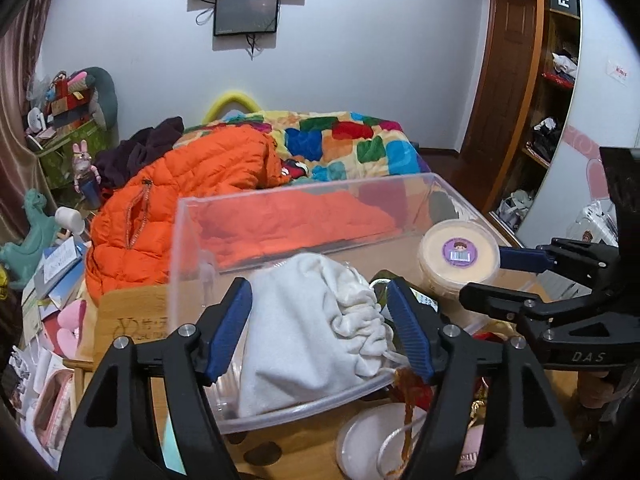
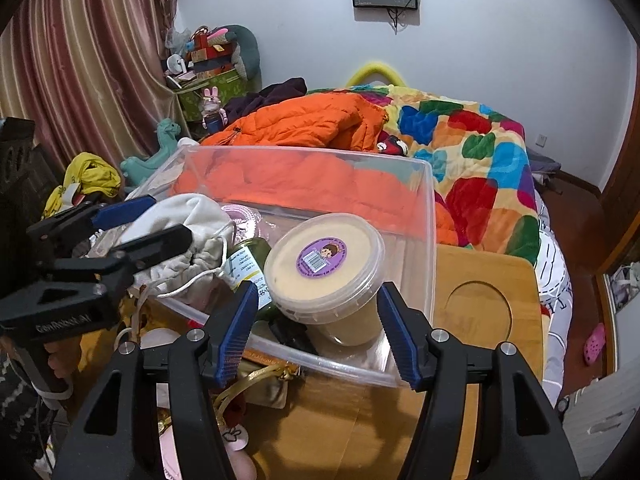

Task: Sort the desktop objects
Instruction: 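Release the cream tub into the box with the right tool while the left tool releases the pouch, then grasp the pink round fan with the right tool while the left tool grasps the mint-green bottle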

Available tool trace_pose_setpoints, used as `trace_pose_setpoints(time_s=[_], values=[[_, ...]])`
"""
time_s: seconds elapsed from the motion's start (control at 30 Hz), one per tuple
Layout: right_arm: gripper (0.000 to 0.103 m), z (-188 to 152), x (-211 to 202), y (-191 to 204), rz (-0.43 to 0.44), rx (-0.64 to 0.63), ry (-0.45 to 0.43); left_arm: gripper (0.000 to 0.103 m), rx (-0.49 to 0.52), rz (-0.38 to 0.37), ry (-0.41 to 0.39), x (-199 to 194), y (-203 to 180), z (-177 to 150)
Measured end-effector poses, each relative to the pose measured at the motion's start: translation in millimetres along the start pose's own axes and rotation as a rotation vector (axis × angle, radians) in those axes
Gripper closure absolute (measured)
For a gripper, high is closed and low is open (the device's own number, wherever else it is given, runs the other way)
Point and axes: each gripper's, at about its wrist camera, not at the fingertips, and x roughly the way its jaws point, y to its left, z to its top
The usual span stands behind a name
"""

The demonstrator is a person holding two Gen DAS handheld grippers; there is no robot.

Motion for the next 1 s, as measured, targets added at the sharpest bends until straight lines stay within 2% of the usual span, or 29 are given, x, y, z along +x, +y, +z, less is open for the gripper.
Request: trace_pose_setpoints(time_s=[0.1,0.17,0.27,0.4,0.63,0.83,1.0], values=[[0.037,-1.6,-6.1,1.8,-0.028,-0.009,-0.018,0.033,-0.003,0.000,-0.013,-8.0,1.2,0.8],[0.028,-3.6,-13.1,4.8,-0.051,-0.023,-0.045,0.033,-0.003,0.020,-0.023,-12.7,1.3,1.1],[0.027,-5.0,-25.0,9.8,-0.060,-0.043,-0.073,0.033,-0.009,0.038,-0.035,-19.6,2.0,2.7],[0.027,-5.8,-37.3,11.0,-0.055,-0.043,-0.088,0.032,-0.029,0.024,-0.039,-31.8,4.5,3.6],[0.026,-14.9,-56.5,17.7,-0.053,-0.049,-0.113,0.029,-0.023,0.068,-0.062,-57.1,9.0,-2.7],[0.024,-28.3,-65.2,26.7,-0.050,-0.058,-0.118,0.028,-0.068,0.095,-0.030,-69.7,30.8,-19.3],[0.024,-37.5,-67.9,32.4,-0.043,-0.057,-0.109,0.028,-0.067,0.171,0.018,-68.9,50.1,-42.6]])
